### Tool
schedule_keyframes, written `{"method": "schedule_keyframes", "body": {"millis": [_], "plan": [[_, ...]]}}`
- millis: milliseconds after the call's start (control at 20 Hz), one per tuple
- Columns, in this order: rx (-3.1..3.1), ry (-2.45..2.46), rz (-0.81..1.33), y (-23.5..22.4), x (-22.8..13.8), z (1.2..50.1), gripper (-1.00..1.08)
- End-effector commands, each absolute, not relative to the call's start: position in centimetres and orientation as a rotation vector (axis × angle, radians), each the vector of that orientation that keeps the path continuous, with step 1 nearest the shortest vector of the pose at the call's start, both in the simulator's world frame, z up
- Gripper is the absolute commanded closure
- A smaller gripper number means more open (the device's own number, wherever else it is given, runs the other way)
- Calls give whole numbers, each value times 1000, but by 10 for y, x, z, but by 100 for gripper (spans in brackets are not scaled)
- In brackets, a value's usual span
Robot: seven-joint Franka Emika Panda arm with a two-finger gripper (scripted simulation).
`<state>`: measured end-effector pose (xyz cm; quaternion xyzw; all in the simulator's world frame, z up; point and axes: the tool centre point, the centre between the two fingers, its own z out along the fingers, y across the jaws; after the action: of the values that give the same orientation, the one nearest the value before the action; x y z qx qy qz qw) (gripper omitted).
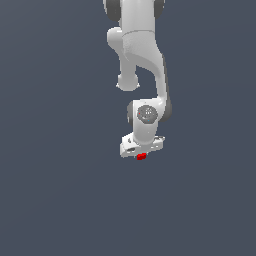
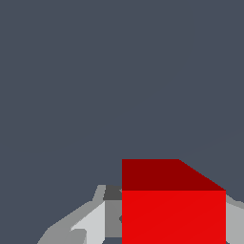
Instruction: Pick up the red cube and move it to a goal position.
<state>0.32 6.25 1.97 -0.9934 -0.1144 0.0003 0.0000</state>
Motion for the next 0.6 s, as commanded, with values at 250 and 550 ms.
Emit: {"method": "schedule_keyframes", "body": {"millis": [250, 550], "plan": [[-3121, -360, 1, 58, 5, 25, 108], [-3121, -360, 1, 34, 15, 52, 108]]}}
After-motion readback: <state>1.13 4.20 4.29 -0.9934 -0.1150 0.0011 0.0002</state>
